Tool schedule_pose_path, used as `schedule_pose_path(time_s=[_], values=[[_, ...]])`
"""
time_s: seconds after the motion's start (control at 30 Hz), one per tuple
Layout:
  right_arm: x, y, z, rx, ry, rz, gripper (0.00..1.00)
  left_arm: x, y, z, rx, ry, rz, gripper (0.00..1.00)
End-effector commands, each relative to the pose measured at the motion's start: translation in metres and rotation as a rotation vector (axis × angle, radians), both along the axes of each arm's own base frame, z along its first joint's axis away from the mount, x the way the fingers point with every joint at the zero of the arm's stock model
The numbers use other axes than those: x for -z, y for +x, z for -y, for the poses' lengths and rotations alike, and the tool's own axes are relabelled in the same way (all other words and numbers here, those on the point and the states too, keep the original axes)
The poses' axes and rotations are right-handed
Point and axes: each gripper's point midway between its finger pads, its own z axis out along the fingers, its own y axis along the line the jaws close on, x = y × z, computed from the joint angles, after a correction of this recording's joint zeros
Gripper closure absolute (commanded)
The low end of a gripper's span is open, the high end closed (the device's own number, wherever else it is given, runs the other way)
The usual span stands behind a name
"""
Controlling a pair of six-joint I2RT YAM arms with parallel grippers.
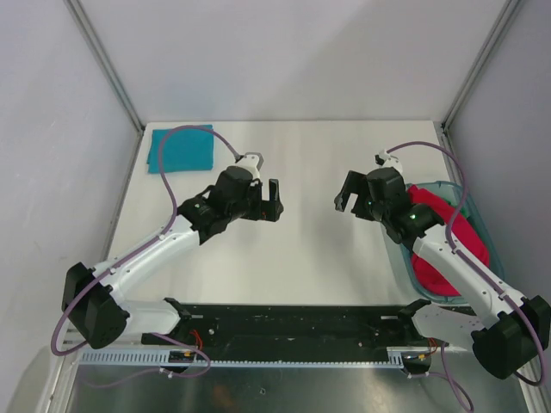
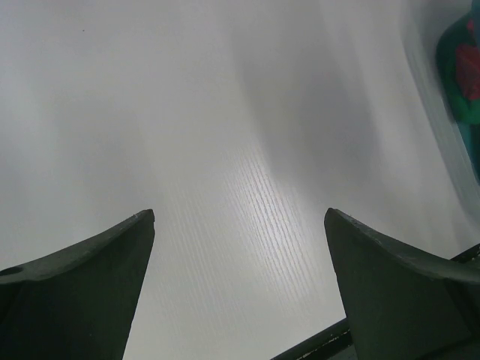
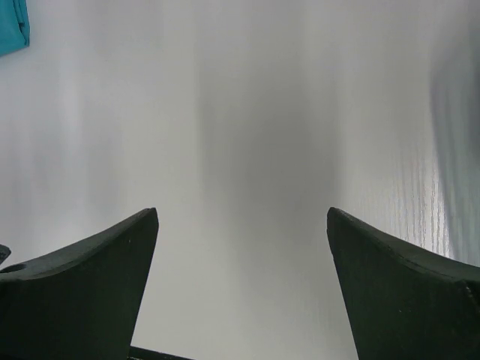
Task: Fold and stack the t-shirts
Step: Grab crumpled tshirt from bin with the right arm
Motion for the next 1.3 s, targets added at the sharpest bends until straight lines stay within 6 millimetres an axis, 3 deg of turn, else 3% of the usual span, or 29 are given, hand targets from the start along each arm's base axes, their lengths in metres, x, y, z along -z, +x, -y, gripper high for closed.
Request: schedule_pose_path(time_s=[0.0, 0.33, 0.47, 0.6, 0.9, 1.1, 1.27], values=[[-0.017, 0.003, 0.001, 0.019, 0.015, 0.047, 0.01, -0.021, 0.004, 0.000, -0.001, -0.023, 0.064, 0.00], [-0.016, 0.004, 0.002, 0.034, 0.015, 0.046, 0.01, -0.027, 0.000, -0.004, 0.016, -0.021, 0.089, 0.01], [-0.011, 0.008, 0.019, 0.103, 0.001, 0.029, 0.01, -0.028, -0.002, -0.006, 0.028, -0.016, 0.098, 0.01], [0.000, 0.012, 0.064, 0.258, -0.015, -0.036, 0.01, -0.031, -0.004, -0.008, 0.031, -0.017, 0.104, 0.01], [0.019, -0.010, 0.193, 0.692, -0.080, -0.180, 0.01, -0.023, -0.005, -0.007, 0.054, -0.030, 0.070, 0.01], [0.035, -0.014, 0.258, 0.918, -0.041, -0.228, 0.01, -0.022, -0.005, -0.008, 0.055, -0.051, 0.051, 0.01], [0.041, -0.039, 0.302, 1.123, -0.048, -0.252, 0.01, -0.018, -0.006, -0.008, 0.060, -0.056, 0.036, 0.00]])
